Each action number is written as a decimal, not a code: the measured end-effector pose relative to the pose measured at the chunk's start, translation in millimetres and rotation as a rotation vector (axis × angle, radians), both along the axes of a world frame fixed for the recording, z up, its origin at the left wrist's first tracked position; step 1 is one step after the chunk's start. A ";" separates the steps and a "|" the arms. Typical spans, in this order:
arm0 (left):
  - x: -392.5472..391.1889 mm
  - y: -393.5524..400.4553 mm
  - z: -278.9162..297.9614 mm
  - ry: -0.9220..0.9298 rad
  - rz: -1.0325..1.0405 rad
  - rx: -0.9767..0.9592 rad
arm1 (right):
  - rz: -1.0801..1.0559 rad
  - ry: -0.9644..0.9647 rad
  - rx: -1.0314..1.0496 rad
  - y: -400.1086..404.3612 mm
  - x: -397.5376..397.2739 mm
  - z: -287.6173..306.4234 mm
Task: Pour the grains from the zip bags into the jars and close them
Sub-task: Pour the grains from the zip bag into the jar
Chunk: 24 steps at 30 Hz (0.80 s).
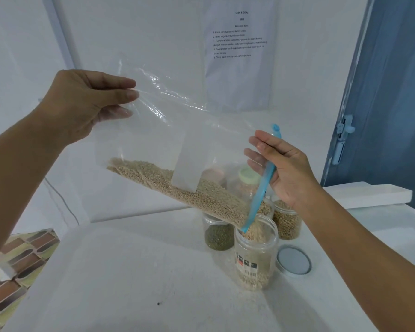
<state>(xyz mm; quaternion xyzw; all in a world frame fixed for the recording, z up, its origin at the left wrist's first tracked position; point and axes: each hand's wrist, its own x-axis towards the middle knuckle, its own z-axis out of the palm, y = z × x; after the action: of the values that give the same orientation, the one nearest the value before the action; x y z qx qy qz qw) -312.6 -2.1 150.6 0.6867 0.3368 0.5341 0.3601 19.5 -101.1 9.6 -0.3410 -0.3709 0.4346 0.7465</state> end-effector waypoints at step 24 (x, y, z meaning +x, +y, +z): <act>-0.7 -0.1 5.2 0.023 0.004 0.022 | 0.004 0.002 0.011 3.0 -0.6 -1.4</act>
<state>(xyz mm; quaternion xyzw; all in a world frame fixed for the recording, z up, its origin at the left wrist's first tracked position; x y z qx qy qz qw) -313.3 -2.2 155.8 0.6961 0.3366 0.5306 0.3474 19.0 -98.1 8.1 -0.3357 -0.3734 0.4344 0.7478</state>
